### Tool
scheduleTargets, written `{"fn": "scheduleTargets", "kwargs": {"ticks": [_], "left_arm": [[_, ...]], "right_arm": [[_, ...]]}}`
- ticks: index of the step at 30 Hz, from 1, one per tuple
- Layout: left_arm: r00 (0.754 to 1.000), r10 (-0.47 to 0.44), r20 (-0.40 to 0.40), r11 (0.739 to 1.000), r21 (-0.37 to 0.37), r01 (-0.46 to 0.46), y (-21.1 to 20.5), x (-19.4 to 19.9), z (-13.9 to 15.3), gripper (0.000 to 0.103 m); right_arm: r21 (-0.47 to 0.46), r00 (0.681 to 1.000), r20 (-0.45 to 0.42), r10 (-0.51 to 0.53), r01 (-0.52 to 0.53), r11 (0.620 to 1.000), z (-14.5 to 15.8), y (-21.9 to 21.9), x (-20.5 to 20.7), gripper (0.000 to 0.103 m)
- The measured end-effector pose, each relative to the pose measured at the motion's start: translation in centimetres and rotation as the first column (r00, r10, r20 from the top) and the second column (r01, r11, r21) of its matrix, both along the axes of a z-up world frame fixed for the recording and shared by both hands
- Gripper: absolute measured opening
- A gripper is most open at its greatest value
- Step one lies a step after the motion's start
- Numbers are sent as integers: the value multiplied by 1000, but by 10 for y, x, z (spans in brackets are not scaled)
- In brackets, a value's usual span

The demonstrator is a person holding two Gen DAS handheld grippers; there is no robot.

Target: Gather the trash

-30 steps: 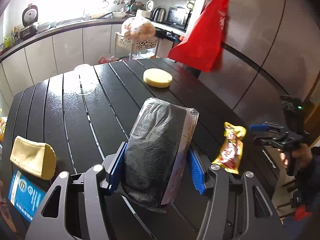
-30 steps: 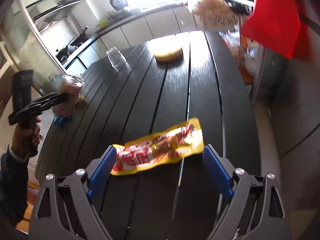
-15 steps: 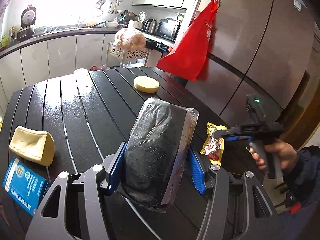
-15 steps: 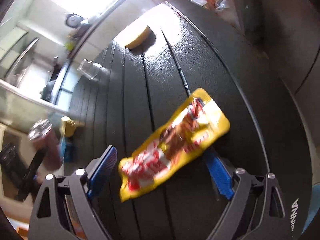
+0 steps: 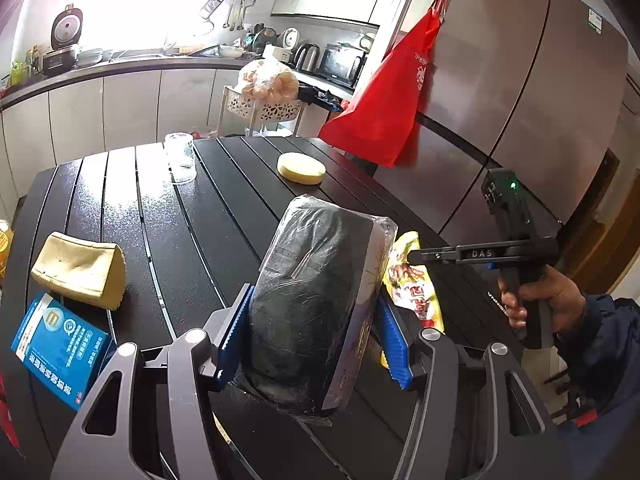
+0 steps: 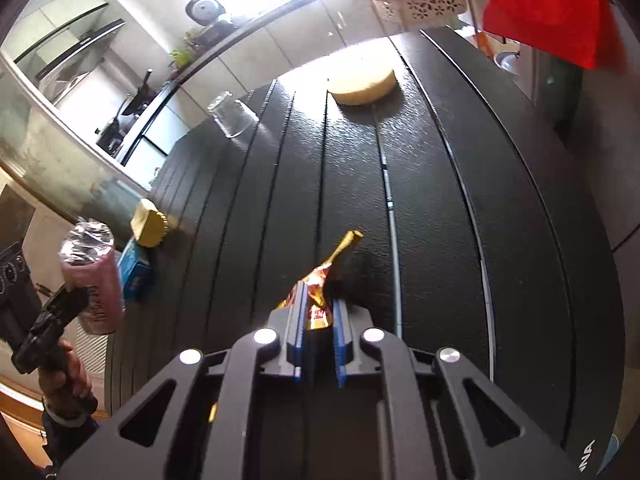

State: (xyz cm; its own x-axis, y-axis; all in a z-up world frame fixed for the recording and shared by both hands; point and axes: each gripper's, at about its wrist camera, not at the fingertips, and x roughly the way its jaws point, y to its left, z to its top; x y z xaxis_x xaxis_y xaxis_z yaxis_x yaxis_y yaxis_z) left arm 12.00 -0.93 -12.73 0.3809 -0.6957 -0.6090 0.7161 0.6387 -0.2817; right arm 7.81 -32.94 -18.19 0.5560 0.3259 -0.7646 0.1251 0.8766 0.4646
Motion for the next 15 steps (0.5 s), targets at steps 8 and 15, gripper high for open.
{"fn": "scheduleTargets", "kwargs": {"ticks": [8,15], "left_arm": [[1000,-12,1,1000,2,12,-8,-3,0,55],[1000,-13,4,1000,11,13,-13,-6,-1,56]], "right_arm": [[-57,999,18,38,-37,998,10,-2,-18,6],[-164,992,88,89,-73,984,40,1,-48,6]]}}
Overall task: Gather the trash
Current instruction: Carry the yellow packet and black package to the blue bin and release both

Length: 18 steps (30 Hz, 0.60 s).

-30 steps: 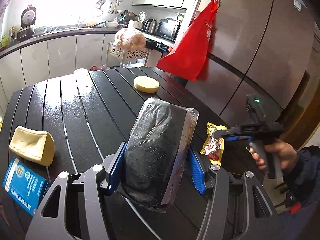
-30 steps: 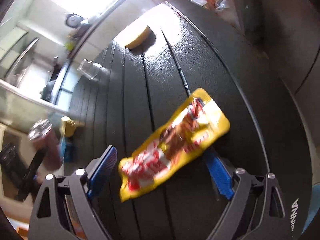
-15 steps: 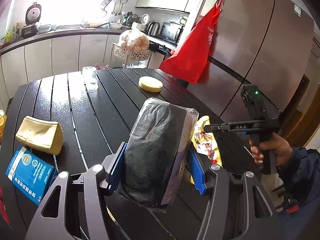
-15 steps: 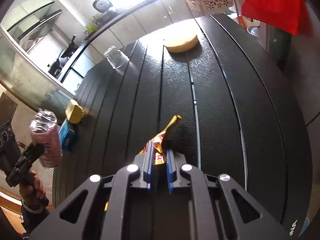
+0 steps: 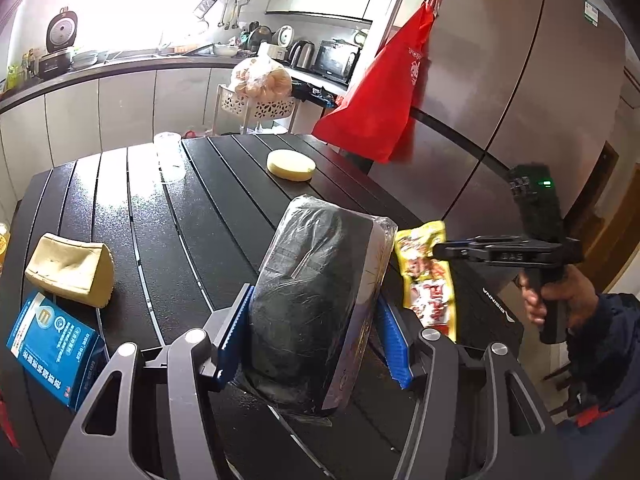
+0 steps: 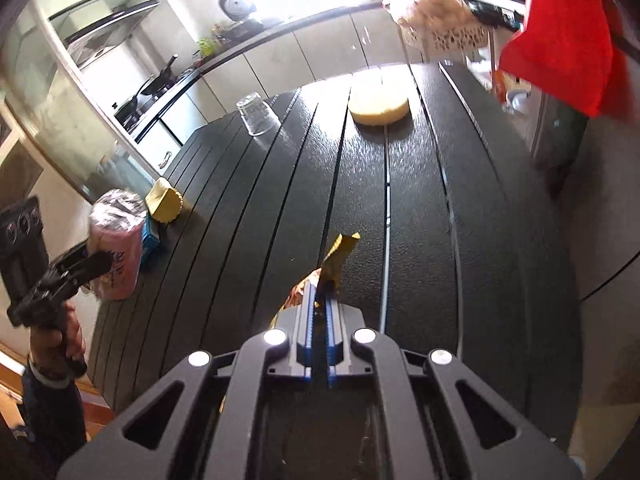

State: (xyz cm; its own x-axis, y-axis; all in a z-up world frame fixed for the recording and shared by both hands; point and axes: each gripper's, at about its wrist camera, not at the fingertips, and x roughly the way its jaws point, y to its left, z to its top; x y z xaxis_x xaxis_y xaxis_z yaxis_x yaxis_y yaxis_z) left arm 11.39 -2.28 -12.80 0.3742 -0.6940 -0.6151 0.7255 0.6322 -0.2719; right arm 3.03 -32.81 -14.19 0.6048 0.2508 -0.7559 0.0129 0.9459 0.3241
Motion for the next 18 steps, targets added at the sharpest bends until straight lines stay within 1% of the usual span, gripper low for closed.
{"fn": "scheduleTargets", "kwargs": {"ticks": [5,9,12,14,15,16,18], "left_arm": [[1000,-3,0,1000,-2,3,-4,-5,-1,55],[1000,-11,5,1000,0,11,-7,-10,-1,56],[1000,-25,9,1000,-3,25,-13,-16,0,56],[999,-38,16,999,-4,38,-19,-22,2,56],[998,-50,23,999,-4,50,-24,-26,4,56],[998,-63,31,998,-3,63,-29,-31,6,56],[995,-90,40,996,-7,91,-41,-41,9,56]], "right_arm": [[-62,998,62,1,3,998,27,-5,-28,6],[-105,993,116,-20,33,994,54,-17,-69,6],[-148,984,166,-72,97,984,82,-37,-123,6],[-188,975,185,-123,158,969,97,-53,-165,6],[-212,970,188,-153,192,958,103,-60,-184,6],[-248,963,185,-198,241,938,107,-70,-211,6],[-302,945,157,-286,321,897,103,-88,-256,6]]}}
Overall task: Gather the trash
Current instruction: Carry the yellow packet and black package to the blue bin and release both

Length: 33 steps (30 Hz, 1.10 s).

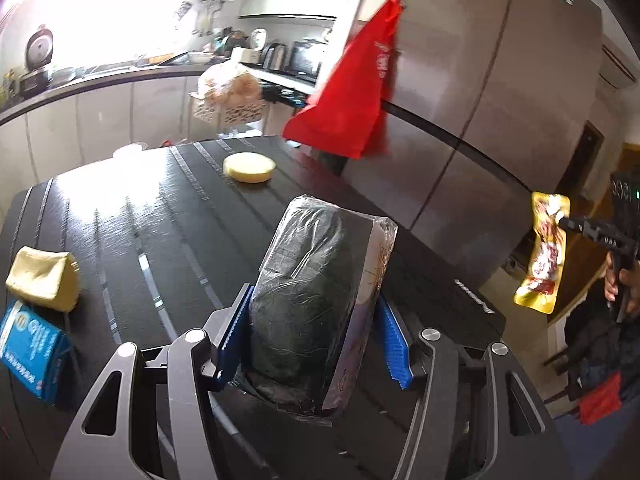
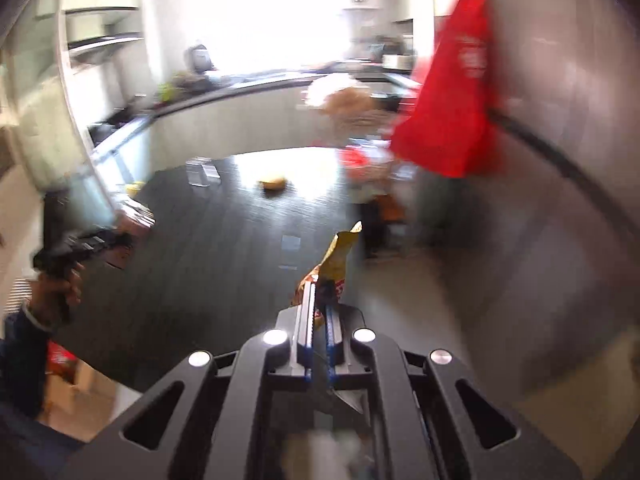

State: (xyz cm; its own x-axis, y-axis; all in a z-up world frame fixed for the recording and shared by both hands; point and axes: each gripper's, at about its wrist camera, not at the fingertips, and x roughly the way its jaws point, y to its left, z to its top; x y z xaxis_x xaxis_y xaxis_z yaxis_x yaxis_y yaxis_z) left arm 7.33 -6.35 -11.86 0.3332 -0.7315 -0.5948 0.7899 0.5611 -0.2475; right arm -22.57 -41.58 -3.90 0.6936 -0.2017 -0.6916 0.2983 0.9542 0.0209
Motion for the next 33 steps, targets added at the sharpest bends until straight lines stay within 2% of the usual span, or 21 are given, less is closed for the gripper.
{"fn": "scheduleTargets", "kwargs": {"ticks": [3,5,8,9,12,13,14,15,16,17,19,20,21,23,24,26,28,29,31,32,33], "left_arm": [[999,-51,7,999,-9,51,-22,-19,4,56],[995,-96,16,995,-11,96,-44,-38,7,56],[988,-154,16,988,-8,154,-70,-66,9,56],[983,-182,19,983,0,182,-84,-82,9,56],[972,-235,12,972,15,235,-111,-118,8,56],[966,-258,4,966,18,258,-124,-132,7,56],[961,-278,-1,960,23,277,-134,-144,5,56],[953,-303,-8,952,29,304,-148,-160,3,56],[944,-330,-15,943,33,331,-162,-175,0,56],[936,-350,-23,936,35,351,-174,-187,-4,56],[905,-421,-55,905,36,423,-207,-218,-16,56],[889,-452,-74,890,38,455,-222,-232,-23,56],[860,-501,-99,861,50,507,-247,-254,-37,56],[826,-550,-124,823,85,561,-281,-277,-59,56],[805,-575,-147,797,121,592,-305,-295,-79,56],[775,-596,-211,761,160,629,-338,-313,-114,56],[752,-592,-290,721,227,655,-376,-327,-159,56],[750,-586,-307,712,248,657,-386,-331,-173,60],[758,-562,-331,703,290,649,-410,-335,-204,81],[757,-556,-344,702,294,649,-417,-336,-212,95],[762,-544,-351,709,293,641,-424,-335,-218,95]], "right_arm": [[-41,989,-84,-120,117,992,-32,-23,-43,6],[-39,970,-159,-185,181,983,-79,-41,-65,6],[-8,932,-278,-234,241,971,-173,-64,-79,6],[22,921,-308,-240,259,966,-204,-73,-80,6],[79,902,-353,-249,294,953,-269,-86,-79,8],[102,895,-365,-256,311,945,-289,-92,-80,11],[141,890,-375,-260,332,933,-304,-99,-84,30],[166,889,-373,-265,345,924,-310,-104,-90,53],[186,896,-344,-282,359,915,-309,-109,-104,55],[192,902,-316,-292,363,912,-304,-113,-113,56],[203,909,-241,-339,389,899,-285,-126,-141,57],[207,907,-206,-367,407,890,-277,-129,-157,59],[211,902,-169,-398,428,879,-268,-134,-172,60],[220,881,-98,-464,474,853,-250,-146,-208,61],[222,865,-70,-496,498,838,-244,-150,-227,61],[229,845,-48,-533,529,817,-241,-157,-253,61],[246,829,-38,-558,549,799,-241,-160,-274,61],[251,823,-38,-566,556,792,-243,-161,-281,61],[260,812,-43,-582,572,778,-247,-161,-293,62],[266,807,-49,-589,579,771,-249,-161,-298,62],[273,802,-56,-594,585,764,-253,-162,-300,62]]}}
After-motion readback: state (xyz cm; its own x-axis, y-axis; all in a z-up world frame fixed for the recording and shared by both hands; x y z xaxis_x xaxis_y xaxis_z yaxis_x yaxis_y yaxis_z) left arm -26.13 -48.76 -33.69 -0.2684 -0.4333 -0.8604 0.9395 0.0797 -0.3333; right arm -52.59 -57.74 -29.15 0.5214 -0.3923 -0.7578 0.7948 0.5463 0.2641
